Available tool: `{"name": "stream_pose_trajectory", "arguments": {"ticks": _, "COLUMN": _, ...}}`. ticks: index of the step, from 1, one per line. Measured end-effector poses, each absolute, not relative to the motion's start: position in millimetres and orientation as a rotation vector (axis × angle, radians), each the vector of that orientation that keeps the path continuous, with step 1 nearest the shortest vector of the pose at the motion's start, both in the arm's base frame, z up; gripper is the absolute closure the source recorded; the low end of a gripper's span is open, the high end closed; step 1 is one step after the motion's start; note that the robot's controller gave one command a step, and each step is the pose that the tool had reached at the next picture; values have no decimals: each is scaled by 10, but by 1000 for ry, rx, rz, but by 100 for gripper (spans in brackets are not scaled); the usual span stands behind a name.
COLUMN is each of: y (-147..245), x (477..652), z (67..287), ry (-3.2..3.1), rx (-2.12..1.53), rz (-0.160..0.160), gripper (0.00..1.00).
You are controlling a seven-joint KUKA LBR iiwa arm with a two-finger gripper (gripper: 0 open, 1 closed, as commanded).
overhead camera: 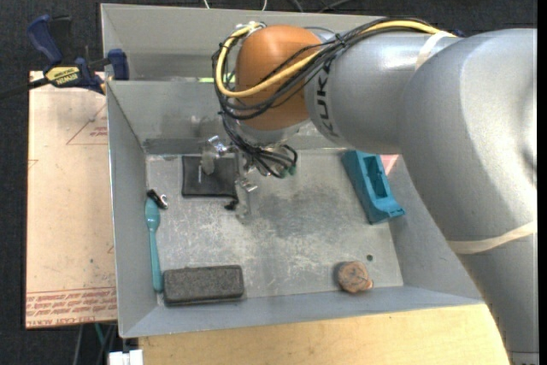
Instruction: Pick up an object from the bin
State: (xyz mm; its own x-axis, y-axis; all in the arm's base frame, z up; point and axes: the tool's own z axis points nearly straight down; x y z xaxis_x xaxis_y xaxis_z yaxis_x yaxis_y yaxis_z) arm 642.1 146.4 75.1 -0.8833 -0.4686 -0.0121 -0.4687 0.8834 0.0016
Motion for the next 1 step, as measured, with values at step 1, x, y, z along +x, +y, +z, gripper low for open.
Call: {"name": "stream_pose_trajectory", "arguments": {"ticks": 1, "y": 1536, "x": 6524, "z": 712, "ry": 2986, "rx": -934, "rz": 7, "gripper": 100}}
